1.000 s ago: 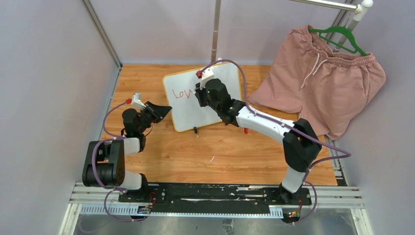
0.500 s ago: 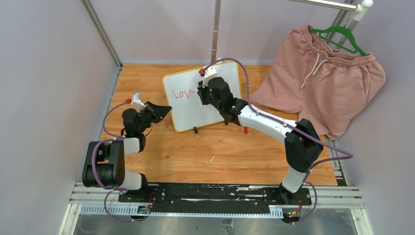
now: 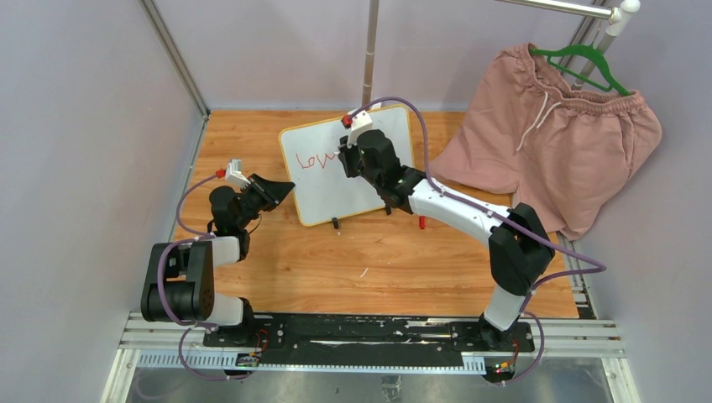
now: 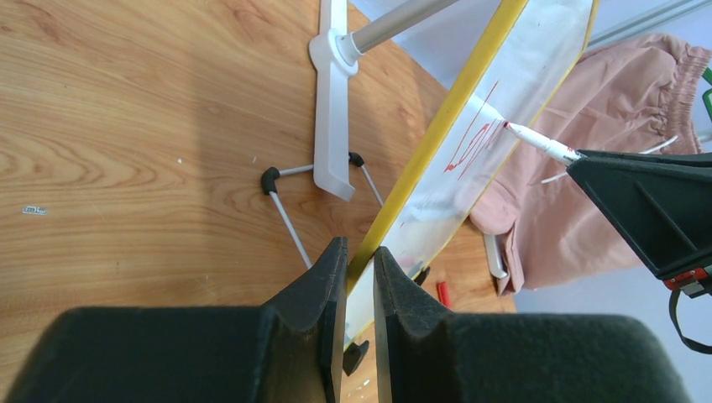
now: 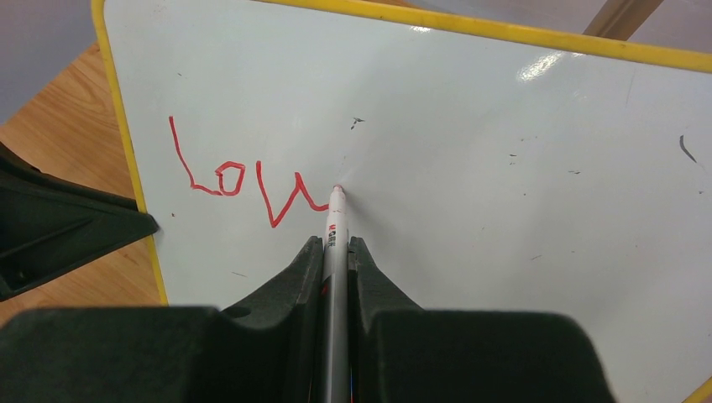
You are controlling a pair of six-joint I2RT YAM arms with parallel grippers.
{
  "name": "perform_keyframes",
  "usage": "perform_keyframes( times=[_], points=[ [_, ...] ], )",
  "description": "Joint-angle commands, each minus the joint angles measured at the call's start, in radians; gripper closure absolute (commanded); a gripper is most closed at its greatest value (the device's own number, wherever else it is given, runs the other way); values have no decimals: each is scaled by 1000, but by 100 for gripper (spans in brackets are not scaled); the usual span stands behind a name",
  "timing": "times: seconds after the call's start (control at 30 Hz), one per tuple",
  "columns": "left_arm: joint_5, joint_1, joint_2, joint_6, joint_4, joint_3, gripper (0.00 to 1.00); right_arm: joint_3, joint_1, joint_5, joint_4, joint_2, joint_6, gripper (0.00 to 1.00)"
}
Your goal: Write a sentence on the whiteboard
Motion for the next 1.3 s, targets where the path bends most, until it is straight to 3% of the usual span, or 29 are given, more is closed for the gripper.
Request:
perform_keyframes(
  times=[0.0, 1.27],
  points=[
    [7, -7, -22, 1, 22, -3, 100, 32, -4, -8, 0, 20, -12, 100],
    [7, -10, -39, 7, 10, -8, 100, -101, -13, 57, -5, -66, 2, 100]
  ],
)
